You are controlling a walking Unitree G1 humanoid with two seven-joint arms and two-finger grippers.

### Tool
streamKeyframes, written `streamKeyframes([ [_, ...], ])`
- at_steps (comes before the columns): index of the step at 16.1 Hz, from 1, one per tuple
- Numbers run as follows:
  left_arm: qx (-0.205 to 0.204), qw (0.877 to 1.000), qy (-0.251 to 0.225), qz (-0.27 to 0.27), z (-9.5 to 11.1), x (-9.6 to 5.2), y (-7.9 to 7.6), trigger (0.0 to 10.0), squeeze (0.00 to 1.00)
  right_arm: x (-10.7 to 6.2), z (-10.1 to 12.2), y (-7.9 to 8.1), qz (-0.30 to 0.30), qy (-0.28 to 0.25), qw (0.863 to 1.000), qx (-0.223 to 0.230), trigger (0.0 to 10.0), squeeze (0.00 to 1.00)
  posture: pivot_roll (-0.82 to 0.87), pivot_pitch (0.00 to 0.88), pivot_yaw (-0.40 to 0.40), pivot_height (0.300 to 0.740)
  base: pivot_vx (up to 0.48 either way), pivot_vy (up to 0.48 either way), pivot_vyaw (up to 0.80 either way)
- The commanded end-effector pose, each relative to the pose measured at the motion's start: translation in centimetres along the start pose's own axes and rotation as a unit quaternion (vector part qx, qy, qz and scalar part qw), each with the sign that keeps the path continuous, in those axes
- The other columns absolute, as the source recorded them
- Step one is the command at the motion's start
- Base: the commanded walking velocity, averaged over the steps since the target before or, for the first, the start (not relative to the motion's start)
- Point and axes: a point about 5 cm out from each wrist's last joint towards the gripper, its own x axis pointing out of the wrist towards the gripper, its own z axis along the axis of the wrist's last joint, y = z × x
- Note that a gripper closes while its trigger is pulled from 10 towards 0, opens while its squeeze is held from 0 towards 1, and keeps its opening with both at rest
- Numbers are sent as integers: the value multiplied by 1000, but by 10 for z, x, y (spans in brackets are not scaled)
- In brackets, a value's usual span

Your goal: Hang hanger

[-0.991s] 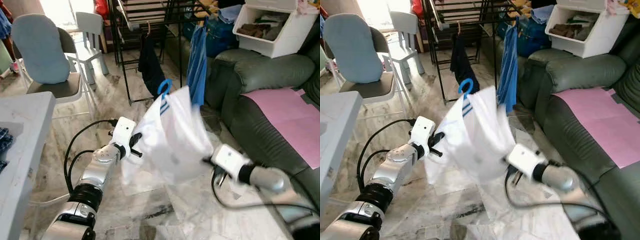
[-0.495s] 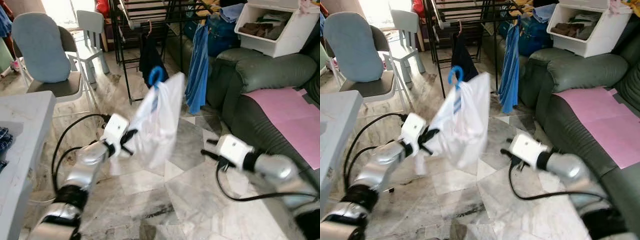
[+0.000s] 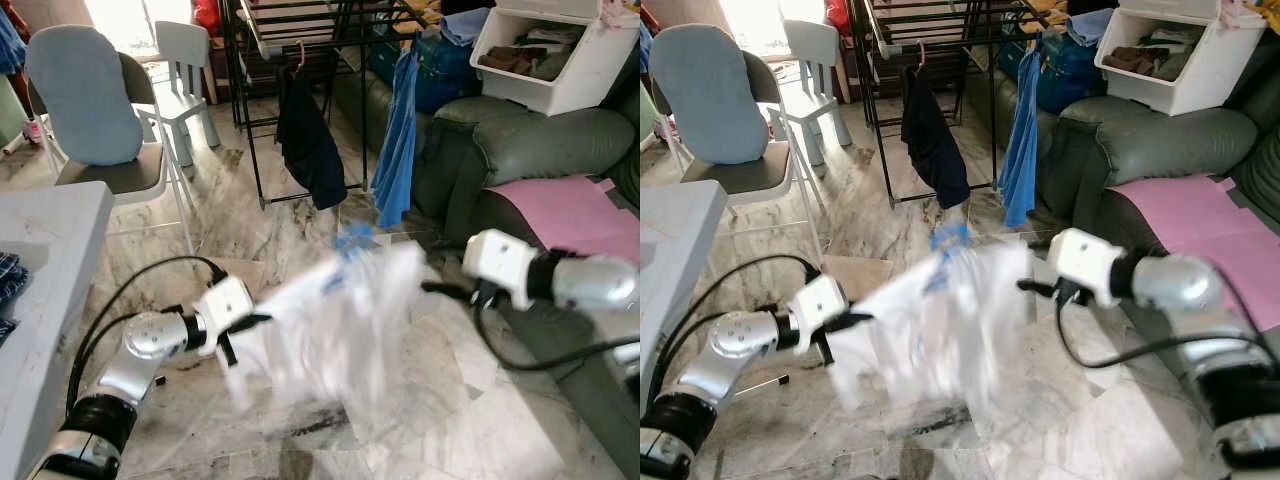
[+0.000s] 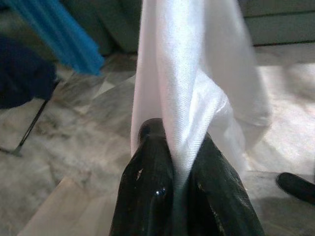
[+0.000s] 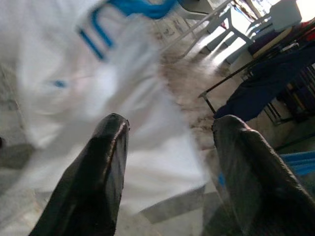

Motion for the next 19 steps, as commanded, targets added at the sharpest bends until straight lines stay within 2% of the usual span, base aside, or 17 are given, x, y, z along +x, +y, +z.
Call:
streamKeyframes([
  [1, 30, 999, -39, -13, 15, 1, 1, 0, 0, -3, -1, -5, 10, 4, 1000, 3, 10000, 1000, -150, 0, 12, 740, 0, 0, 0],
  [4, 61, 996, -56, -42, 22, 7, -9, 0, 0, -3, -11, 3, 45, 13, 998, 30, 10000, 1000, -148, 0, 12, 740, 0, 0, 0],
  [7, 65, 995, -68, -43, 25, 10, -10, 0, 0, -2, -14, 7, 64, 13, 997, 41, 10000, 1000, -148, 0, 12, 740, 0, 0, 0],
  [10, 72, 991, -103, -44, 39, 15, -11, 0, 0, 3, -19, 12, 68, 12, 997, 36, 10000, 1000, -151, 0, 14, 740, 0, 0, 0],
  [12, 75, 989, -115, -45, 45, 17, -11, 0, 0, 7, -23, 16, 75, 7, 996, 49, 10000, 1000, -149, 0, 11, 740, 0, 0, 0],
  [14, 80, 988, -128, -44, 50, 19, -9, 0, 0, 11, -28, 26, 101, 18, 994, 43, 10000, 1000, -148, 0, 9, 740, 0, 0, 0],
  [15, 81, 987, -131, -43, 52, 20, -9, 0, 0, 12, -30, 28, 108, 18, 993, 42, 4235, 380, -147, 0, 7, 740, 0, 0, 0],
  [16, 82, 987, -132, -43, 53, 20, -9, 0, 0, 13, -30, 29, 110, 16, 993, 44, 0, 0, -146, 0, 6, 740, 0, 0, 0],
  [19, 88, 988, -124, -43, 49, 19, -9, 0, 0, 9, -32, 28, 112, 19, 993, 42, 0, 0, -147, 0, 6, 740, 0, 0, 0],
])
